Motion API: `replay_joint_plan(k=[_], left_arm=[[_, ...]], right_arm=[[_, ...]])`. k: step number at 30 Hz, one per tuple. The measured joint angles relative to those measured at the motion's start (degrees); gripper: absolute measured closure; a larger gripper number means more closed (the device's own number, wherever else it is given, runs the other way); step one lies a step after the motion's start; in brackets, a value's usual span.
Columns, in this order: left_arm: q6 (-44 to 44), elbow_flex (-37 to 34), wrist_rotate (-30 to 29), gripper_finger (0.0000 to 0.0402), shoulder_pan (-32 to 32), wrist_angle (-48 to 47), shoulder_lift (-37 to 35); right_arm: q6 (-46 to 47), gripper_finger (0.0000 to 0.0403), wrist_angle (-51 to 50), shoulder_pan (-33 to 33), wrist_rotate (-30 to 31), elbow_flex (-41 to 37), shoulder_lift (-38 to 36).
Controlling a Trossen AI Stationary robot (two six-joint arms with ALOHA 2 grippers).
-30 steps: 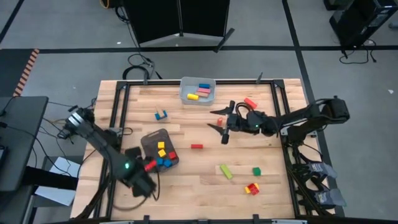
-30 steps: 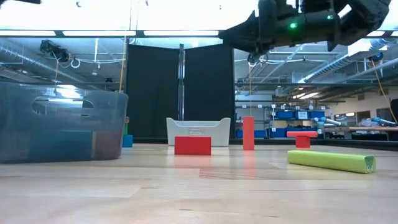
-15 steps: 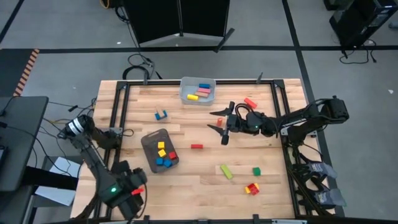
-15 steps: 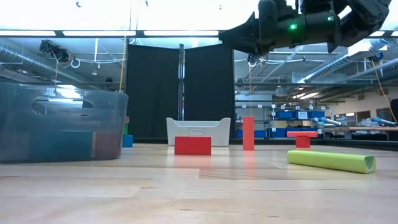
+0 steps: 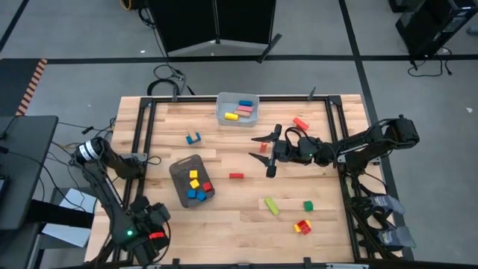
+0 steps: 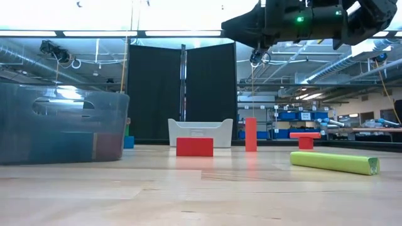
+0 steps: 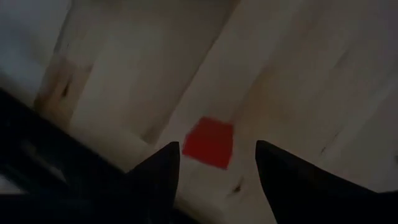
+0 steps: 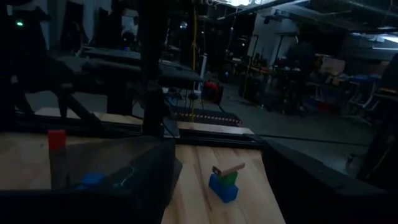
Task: Sort blocks by size
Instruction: Put the red rectangular block into the gray bin
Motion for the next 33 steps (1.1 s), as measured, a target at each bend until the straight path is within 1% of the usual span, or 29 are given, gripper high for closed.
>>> replay_joint_plan(k=[2, 5, 10, 13, 20, 24, 26, 29, 33], left_arm=[[0.03, -0.89, -1.31, 0.0183, -0.17, 0.03, -1.12], [0.95, -0.95, -0.73, 0.0183, -0.29, -0.25, -1.81], [2.39, -0.91, 6.32, 0.0182, -0.61, -0.03, -1.91], [3.92, 0.12, 8.13, 0.0182, -0.56, -0.26, -1.95], [3.61, 3.42, 7.53, 0.0183, 0.91, 0.05, -2.0], [6.55, 5.28, 3.14, 0.0181, 0.87, 0.65, -2.0], [6.77, 5.58, 2.42, 0.0175, 0.9, 0.93, -2.0], [2.95, 5.56, 1.8, 0.0156, 1.07, -0.25, -2.0], [-6.83, 5.56, 2.15, 0.012, 2.53, -3.84, -2.0]], right_arm=[[0.0, 0.0151, 0.22, 0.21, 0.0, 0.0, 0.0], [-0.07, 0.0151, 0.18, 0.45, 0.0, 0.04, 0.0], [-0.23, 0.0151, 0.17, 0.42, 0.06, 0.04, 0.0], [-0.32, 0.0152, 0.18, 0.42, 0.17, 0.07, 0.0], [-1.53, 0.0156, 0.16, 0.36, 1.08, 0.09, 0.0], [-2.02, 0.0156, 0.12, 0.36, 1.27, 0.09, 0.02], [-2.51, 0.0157, 0.08, 0.36, 1.28, 0.09, 0.02], [-2.97, 0.0158, -0.17, 0.36, 1.27, 0.09, 0.04], [-3.03, 0.0158, -0.28, 0.36, 1.28, 0.09, 0.04]])
